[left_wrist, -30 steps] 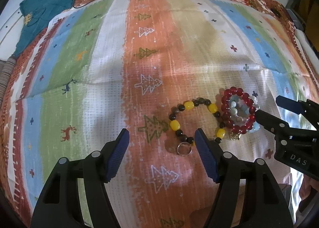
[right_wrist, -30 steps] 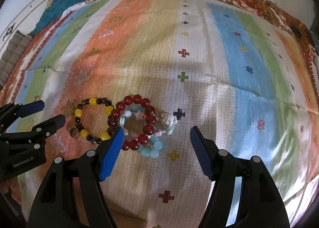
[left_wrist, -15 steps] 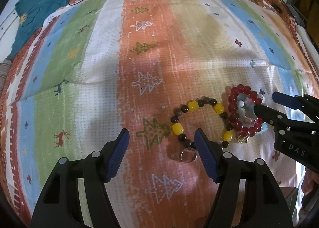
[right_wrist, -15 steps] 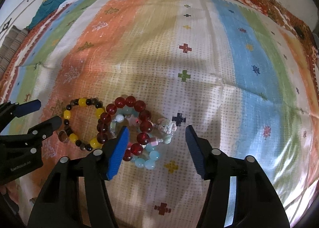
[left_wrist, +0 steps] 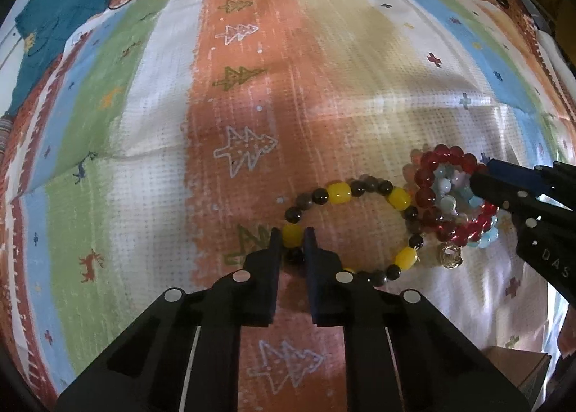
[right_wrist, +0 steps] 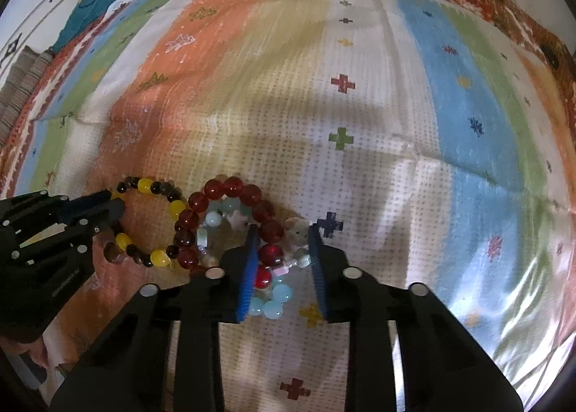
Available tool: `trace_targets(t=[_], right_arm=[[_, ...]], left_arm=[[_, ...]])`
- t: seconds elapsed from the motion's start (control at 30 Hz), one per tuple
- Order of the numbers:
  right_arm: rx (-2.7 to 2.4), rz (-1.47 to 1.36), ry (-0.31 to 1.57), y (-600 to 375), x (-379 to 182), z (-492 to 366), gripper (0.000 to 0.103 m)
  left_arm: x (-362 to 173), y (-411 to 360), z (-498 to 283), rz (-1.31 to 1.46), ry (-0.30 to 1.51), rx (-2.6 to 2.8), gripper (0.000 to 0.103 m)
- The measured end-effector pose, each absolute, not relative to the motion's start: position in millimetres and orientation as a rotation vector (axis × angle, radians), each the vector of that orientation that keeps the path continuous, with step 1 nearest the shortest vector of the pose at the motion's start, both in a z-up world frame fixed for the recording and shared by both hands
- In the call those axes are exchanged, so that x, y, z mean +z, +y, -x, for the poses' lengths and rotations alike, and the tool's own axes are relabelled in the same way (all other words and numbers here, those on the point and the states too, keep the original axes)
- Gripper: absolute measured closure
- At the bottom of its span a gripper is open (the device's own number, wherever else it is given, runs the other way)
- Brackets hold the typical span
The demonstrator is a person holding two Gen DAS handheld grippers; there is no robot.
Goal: Organize jewelry
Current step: 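Grasp the yellow-and-black bracelet with the left tool while the right grasps the red bead bracelet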
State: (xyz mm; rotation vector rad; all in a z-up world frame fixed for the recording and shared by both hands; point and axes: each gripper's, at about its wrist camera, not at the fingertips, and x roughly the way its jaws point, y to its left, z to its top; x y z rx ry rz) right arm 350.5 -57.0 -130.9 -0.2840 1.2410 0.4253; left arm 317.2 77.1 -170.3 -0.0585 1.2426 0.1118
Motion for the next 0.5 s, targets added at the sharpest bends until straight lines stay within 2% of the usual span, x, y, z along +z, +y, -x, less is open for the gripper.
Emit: trace_targets(t=[0.5], right_arm=[[0.44, 0.291, 1.195, -61.8, -116.5, -343.7, 0.089]], left_arm=[[-155.2, 75.6, -312.5, 0.05, 1.213, 0.12, 0.092]])
